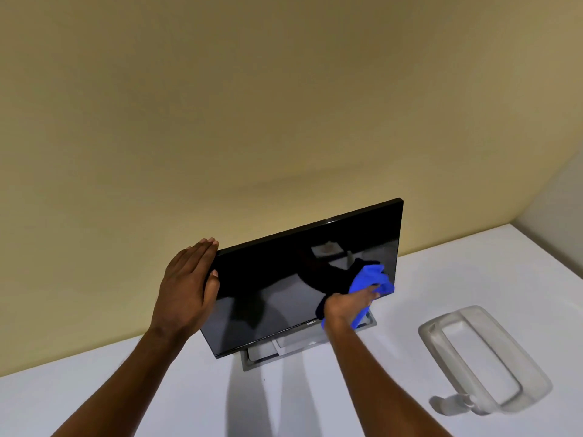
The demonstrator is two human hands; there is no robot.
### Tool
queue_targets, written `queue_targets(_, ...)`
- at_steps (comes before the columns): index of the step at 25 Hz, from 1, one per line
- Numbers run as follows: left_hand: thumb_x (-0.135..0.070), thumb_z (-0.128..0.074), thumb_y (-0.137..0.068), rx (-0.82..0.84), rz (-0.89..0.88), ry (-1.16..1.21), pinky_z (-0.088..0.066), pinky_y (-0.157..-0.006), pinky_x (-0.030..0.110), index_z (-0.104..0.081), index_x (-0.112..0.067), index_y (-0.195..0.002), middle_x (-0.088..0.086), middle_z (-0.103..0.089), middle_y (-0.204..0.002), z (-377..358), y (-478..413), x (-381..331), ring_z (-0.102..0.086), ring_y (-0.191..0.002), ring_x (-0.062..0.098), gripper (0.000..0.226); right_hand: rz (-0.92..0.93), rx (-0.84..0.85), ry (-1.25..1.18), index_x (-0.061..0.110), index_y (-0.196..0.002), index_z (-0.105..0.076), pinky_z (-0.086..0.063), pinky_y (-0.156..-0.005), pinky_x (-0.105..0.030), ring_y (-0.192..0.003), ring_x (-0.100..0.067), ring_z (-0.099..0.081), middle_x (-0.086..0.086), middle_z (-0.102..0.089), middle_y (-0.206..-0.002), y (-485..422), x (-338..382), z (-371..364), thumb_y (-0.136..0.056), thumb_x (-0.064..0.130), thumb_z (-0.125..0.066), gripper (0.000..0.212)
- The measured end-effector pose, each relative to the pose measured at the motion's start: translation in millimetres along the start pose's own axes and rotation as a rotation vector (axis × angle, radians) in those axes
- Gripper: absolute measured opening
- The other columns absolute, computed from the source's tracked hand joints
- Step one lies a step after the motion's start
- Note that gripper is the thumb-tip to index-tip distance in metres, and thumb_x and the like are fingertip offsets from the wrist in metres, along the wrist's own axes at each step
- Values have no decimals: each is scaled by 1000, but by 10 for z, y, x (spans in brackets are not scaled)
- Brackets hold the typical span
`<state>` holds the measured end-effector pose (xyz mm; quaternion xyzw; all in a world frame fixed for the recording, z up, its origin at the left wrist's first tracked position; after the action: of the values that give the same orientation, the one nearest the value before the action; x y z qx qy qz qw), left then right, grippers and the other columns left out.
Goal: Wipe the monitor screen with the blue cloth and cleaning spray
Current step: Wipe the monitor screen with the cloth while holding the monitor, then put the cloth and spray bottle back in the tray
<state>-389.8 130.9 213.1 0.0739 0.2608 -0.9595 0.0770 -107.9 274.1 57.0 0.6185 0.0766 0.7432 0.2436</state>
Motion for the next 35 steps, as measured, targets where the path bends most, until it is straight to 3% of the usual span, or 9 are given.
queue_targets(3, -27, -38, -98, 14, 13, -3, -29, -122, 39, -56, -4, -147, 14, -57, -153, 7, 2, -2, -50, -143, 30, 58, -96, 105, 73, 4, -164, 11, -20, -127, -42, -160, -39, -7, -22, 8, -172, 441, -127, -370, -97, -9, -47, 89)
queue_targets(6, -28, -36, -99, 54, 25, -24, -29, -123, 39, -55, -5, -148, 14, -57, -153, 25, 5, -9, -51, -143, 30, 58, -195, 258, 101, 13, -164, -6, -32, -121, -47, -151, -40, -32, -19, -15, -169, 754, -344, -599, -98, -7, -44, 78)
queue_targets(8, -32, -32, -101, 95, 29, -41, -29, -123, 38, -54, -6, -150, 13, -57, -154, 46, -25, -10, -52, -142, 30, 59, -241, 409, -8, 26, -131, -32, -49, -99, -47, -106, -30, -59, -14, -45, -127, 902, -467, -578, -98, -5, -41, 46)
queue_targets(10, -36, -28, -103, 145, 48, -60, -30, -124, 38, -53, -9, -151, 12, -57, -154, 83, -58, -9, -53, -142, 29, 61, -235, 535, -115, 20, -109, -38, -49, -71, -35, -76, -20, -51, -7, -50, -98, 987, -400, -369, -95, -3, -36, 27)
queue_targets(13, -40, -22, -104, 180, 70, -91, -30, -126, 41, -53, -10, -151, 11, -59, -151, 131, -85, -45, -54, -141, 27, 63, -299, 735, -205, 3, -121, -59, -57, -72, -39, -94, -31, -66, -19, -70, -109, 984, -326, 36, -78, 2, -55, 43)
queue_targets(17, -39, -22, -104, 181, 118, -106, -29, -127, 42, -54, -9, -149, 12, -62, -148, 152, -135, -112, -54, -141, 27, 63, -382, 881, -216, 11, -132, -64, -58, -94, -48, -118, -37, -69, -17, -73, -128, 978, -157, 454, -98, 22, -64, 36)
queue_targets(22, -39, -22, -105, 157, 155, -137, -25, -128, 43, -52, -7, -150, 13, -60, -150, 136, -209, -264, -51, -143, 28, 62, -227, 932, -69, 14, -128, -67, -60, -93, -52, -115, -39, -71, -17, -74, -125, 773, 163, 892, -101, 36, -64, 35)
queue_targets(29, -30, -33, -104, -6, 115, -215, -12, -132, 55, -48, -7, -149, 14, -41, -164, 123, -334, -842, -31, -157, 29, 53, 186, 993, 203, 22, -123, -69, -60, -91, -44, -101, -30, -75, -5, -79, -112, 370, 512, 1276, -85, 18, -85, 41)
queue_targets(35, -28, -38, -102, -21, 20, -238, -9, -131, 58, -46, -7, -150, 14, -34, -168, -132, -422, -1527, -25, -160, 29, 52, 5, 965, 102, 16, -123, -71, -57, -95, -53, -108, -40, -72, -15, -76, -117, -28, 530, 1611, -92, 33, -77, 36)
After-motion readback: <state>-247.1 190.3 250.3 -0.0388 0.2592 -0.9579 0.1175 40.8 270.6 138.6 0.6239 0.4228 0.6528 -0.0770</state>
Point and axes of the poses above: each hand's wrist, its own y-axis away from the middle knuckle, its own z-axis out of the back of the hand, x = y × z, the point moved 6 cm from there along -y, towards the middle knuckle
